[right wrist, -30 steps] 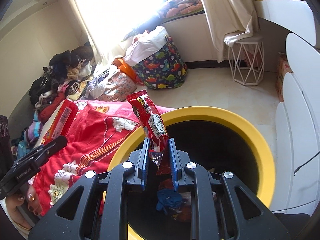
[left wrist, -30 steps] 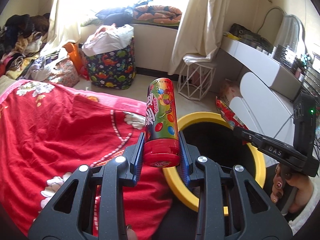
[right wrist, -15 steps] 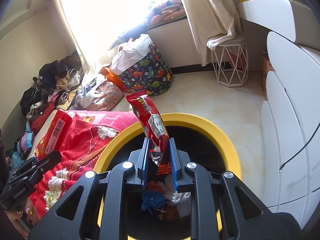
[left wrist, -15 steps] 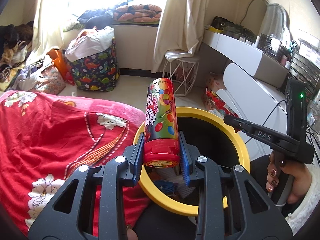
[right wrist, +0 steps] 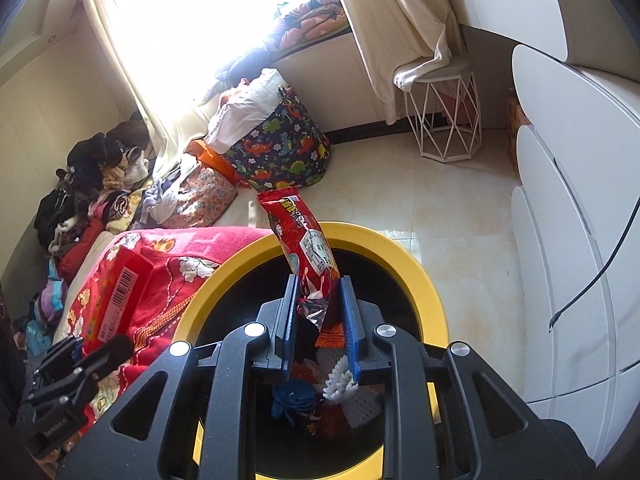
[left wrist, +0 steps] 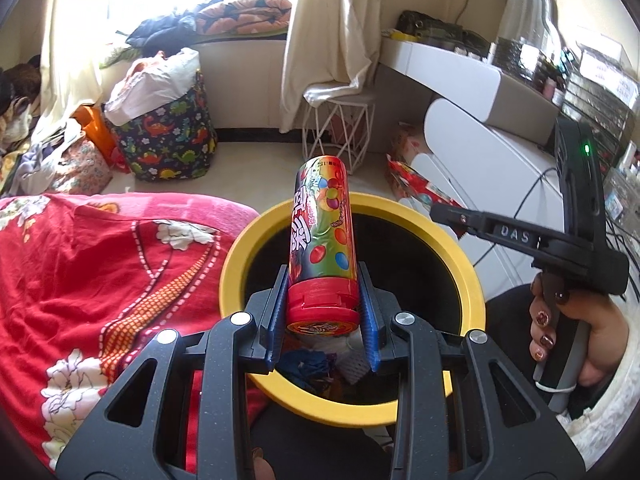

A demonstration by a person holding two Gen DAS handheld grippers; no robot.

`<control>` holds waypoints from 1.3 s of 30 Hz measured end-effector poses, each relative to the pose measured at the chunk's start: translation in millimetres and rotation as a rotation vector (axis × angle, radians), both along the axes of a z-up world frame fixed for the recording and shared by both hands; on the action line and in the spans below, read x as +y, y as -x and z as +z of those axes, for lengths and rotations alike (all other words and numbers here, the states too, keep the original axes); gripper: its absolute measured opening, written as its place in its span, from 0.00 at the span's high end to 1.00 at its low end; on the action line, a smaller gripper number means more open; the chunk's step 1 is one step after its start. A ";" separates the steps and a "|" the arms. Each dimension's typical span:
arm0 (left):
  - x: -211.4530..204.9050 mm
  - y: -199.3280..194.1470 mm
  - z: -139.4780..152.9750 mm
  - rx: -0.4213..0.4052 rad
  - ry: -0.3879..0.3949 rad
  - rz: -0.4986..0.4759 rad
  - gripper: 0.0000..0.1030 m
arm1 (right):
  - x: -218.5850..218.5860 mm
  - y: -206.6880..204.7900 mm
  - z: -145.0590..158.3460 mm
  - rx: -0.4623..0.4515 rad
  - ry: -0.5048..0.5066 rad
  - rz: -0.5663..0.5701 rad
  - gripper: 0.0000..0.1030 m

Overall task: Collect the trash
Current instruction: 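Carry the candy tube and red wrapper over the yellow bin and open both tools, then lift both open tools up and back from the bin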

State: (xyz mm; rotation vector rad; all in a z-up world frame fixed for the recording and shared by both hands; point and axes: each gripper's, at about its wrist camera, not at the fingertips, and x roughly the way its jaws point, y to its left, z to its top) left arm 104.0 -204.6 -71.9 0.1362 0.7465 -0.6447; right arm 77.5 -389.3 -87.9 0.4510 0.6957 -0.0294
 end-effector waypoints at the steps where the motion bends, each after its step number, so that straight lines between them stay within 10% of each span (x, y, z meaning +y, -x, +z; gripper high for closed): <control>1: -2.4 0.4 -2.4 0.005 -0.005 -0.007 0.76 | -0.2 -0.2 -0.3 0.001 -0.003 0.001 0.80; 10: -21.9 -1.8 -25.9 0.067 -0.040 -0.054 0.74 | -6.5 -3.0 -4.1 0.015 -0.033 -0.006 0.56; 25: 0.6 -2.1 -21.2 0.061 -0.015 0.051 0.11 | -1.5 17.1 9.2 -0.041 0.007 -0.003 0.20; 39: 65.6 13.0 14.9 -0.063 0.043 0.289 0.11 | 55.6 41.8 34.2 -0.160 0.164 0.077 0.06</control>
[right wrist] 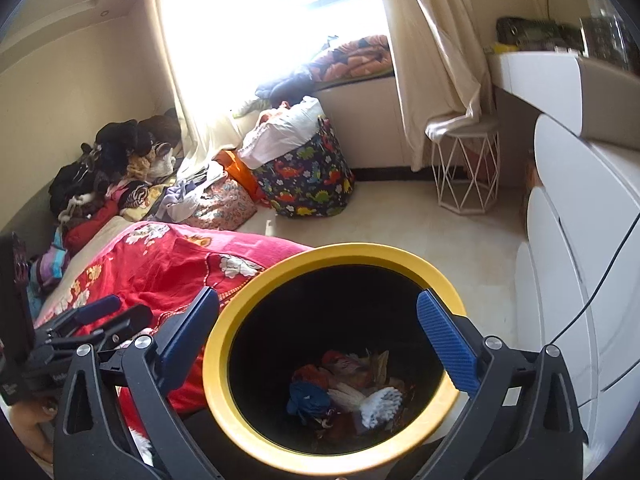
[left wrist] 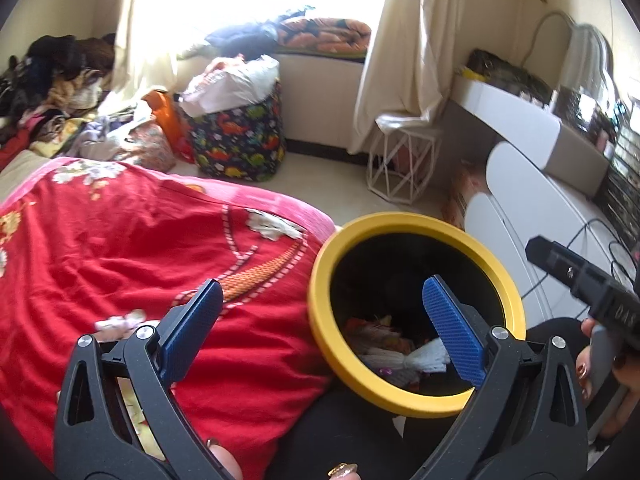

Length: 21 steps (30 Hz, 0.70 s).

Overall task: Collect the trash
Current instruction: 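Lift both open tools up and back from the bin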

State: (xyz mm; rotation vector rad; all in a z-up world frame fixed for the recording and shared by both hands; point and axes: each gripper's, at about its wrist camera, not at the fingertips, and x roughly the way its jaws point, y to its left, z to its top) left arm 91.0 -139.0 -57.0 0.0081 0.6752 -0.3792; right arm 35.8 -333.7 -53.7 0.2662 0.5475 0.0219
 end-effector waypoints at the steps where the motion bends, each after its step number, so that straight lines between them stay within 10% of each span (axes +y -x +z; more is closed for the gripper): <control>1: 4.4 2.3 2.4 -0.009 0.001 0.011 0.11 | 6.1 1.5 1.5 -0.011 0.013 0.004 0.06; 21: 66.9 74.8 32.6 -0.268 0.023 0.179 0.11 | 72.8 77.6 22.0 -0.451 0.248 -0.028 0.06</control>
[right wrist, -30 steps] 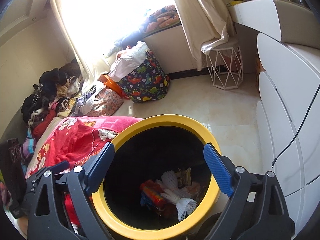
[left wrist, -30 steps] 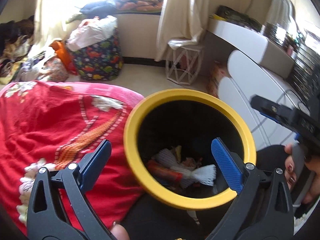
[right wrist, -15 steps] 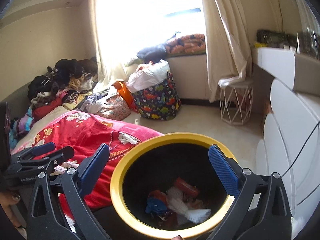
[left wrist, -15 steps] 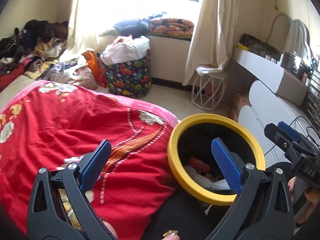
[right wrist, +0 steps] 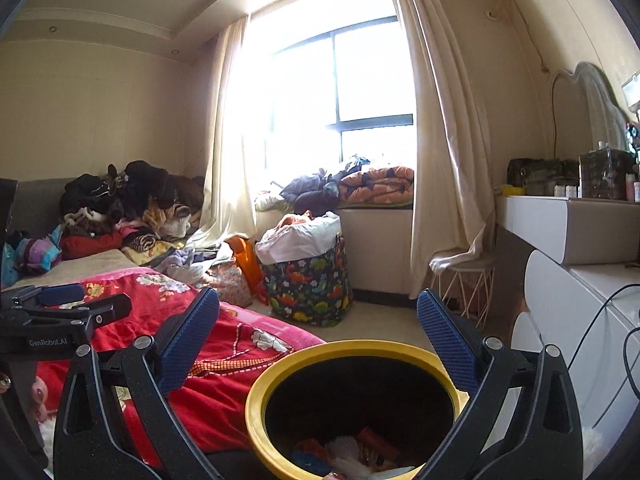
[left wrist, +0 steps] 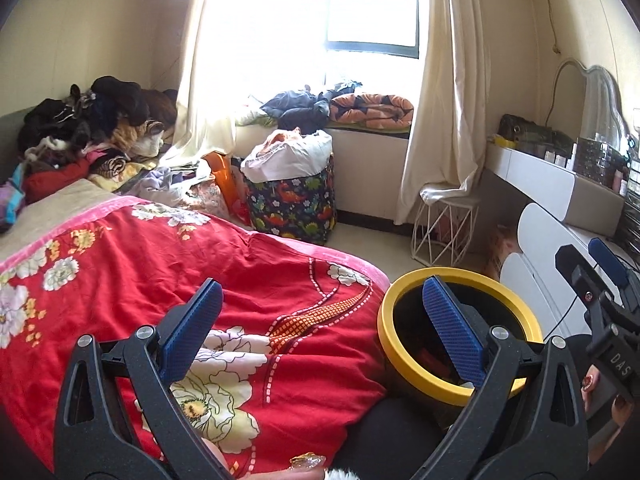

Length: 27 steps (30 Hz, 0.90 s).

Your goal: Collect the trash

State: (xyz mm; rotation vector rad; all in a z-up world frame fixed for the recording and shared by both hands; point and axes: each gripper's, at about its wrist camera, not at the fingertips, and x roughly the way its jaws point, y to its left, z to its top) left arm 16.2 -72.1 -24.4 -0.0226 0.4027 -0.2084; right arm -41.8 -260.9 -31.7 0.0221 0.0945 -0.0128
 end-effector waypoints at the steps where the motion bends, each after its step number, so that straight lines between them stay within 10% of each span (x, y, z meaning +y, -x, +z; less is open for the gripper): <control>1: -0.1 -0.1 0.1 -0.001 0.000 0.003 0.11 | 0.4 0.1 0.1 0.001 0.000 0.001 0.06; 27: 4.2 1.3 0.5 0.002 0.008 0.012 0.11 | 1.8 -2.6 -8.2 0.022 -0.012 -0.028 0.06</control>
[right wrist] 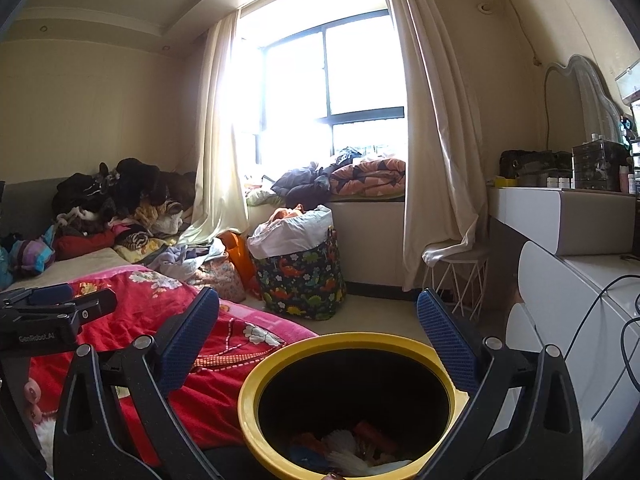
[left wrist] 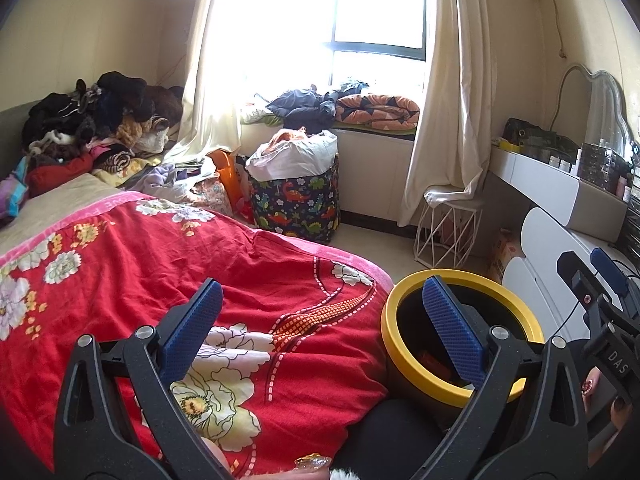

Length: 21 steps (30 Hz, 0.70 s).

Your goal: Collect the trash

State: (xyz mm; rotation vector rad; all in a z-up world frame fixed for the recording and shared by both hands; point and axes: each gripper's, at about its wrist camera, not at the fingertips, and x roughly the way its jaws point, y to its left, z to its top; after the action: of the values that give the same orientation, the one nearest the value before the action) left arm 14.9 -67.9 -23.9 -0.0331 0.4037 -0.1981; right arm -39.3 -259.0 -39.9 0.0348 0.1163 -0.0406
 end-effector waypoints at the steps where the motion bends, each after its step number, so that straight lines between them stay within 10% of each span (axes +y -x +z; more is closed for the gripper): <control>1: 0.1 0.1 0.1 0.000 0.000 0.000 0.11 | 0.1 0.0 -0.1 0.000 0.001 -0.001 0.06; 21: 1.9 -1.1 -0.8 -0.001 -0.003 0.008 0.11 | -5.8 6.7 0.1 -0.007 -0.001 -0.011 0.06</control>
State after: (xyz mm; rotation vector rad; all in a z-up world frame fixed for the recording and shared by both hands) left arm 16.0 -66.0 -24.7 -0.0312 0.4029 -0.1900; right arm -45.9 -264.8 -39.9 0.0364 0.1091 -0.0511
